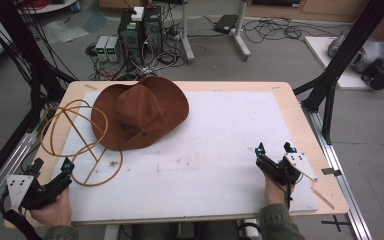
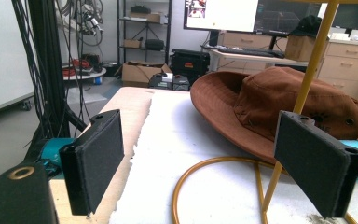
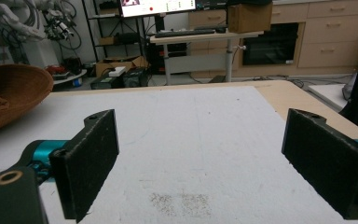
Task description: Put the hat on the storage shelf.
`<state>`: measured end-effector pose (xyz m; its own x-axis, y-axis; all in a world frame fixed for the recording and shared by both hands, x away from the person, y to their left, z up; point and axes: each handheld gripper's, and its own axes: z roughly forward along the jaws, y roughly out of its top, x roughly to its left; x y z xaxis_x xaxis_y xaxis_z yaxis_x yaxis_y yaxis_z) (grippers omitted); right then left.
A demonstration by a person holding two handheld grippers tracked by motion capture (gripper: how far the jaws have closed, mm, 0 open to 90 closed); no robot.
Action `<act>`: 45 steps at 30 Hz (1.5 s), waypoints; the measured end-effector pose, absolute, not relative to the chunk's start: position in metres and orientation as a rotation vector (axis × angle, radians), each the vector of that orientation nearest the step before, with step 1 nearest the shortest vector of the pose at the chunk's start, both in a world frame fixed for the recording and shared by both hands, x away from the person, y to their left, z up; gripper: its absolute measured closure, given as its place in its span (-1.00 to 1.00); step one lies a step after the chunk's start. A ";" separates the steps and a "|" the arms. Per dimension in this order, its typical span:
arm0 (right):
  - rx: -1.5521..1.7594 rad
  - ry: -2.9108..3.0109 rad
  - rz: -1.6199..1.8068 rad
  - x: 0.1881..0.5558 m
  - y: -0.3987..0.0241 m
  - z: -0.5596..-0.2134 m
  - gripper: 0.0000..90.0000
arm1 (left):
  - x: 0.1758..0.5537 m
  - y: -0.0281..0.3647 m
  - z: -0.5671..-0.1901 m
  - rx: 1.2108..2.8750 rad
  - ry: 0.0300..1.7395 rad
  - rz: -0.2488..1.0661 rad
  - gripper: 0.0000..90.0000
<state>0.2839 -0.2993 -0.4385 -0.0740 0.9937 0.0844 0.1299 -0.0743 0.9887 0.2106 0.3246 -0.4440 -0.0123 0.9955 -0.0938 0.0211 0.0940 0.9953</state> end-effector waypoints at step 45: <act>1.066 1.498 1.473 0.337 -0.197 -0.337 -0.77 | 0.210 0.326 -0.443 1.125 1.278 1.121 -0.64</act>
